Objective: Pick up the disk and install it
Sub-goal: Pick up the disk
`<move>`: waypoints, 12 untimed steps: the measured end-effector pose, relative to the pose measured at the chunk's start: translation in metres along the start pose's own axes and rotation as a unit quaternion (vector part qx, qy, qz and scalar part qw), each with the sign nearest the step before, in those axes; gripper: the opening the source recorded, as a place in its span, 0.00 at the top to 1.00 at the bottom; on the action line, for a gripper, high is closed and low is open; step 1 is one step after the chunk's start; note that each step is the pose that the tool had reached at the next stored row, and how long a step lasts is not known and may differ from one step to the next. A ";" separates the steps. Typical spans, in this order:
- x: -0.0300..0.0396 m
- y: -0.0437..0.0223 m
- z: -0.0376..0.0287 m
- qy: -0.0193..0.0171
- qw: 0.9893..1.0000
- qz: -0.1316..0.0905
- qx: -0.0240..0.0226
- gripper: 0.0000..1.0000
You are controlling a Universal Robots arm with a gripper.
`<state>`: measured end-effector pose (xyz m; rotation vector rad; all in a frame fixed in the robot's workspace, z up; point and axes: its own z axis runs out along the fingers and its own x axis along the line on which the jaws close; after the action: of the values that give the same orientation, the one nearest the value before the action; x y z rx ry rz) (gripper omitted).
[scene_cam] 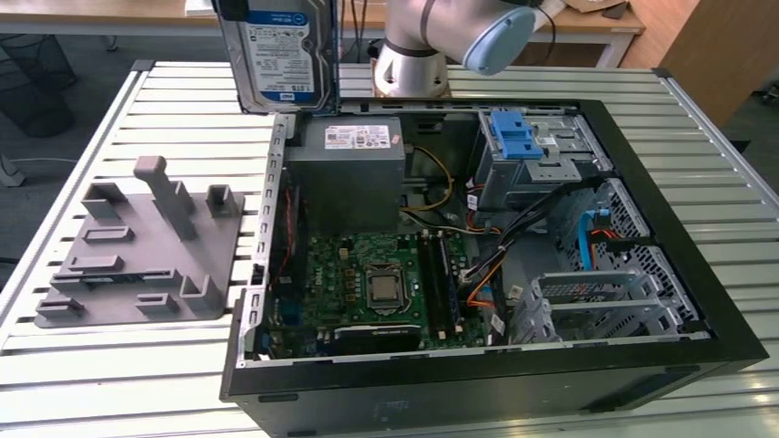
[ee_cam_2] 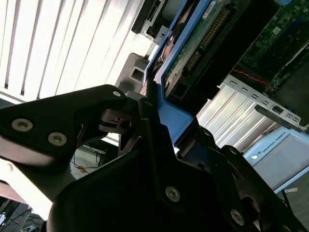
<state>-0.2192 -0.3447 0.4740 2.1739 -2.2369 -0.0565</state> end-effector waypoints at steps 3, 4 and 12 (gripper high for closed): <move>0.0047 -0.0017 -0.0001 0.000 1.000 0.000 0.000 0.63; 0.0053 -0.0033 -0.0002 0.000 1.000 0.000 0.000 0.63; 0.0069 -0.0290 -0.0013 0.000 1.000 0.001 0.000 0.63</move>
<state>-0.1903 -0.3524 0.4740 2.1723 -2.2375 -0.0575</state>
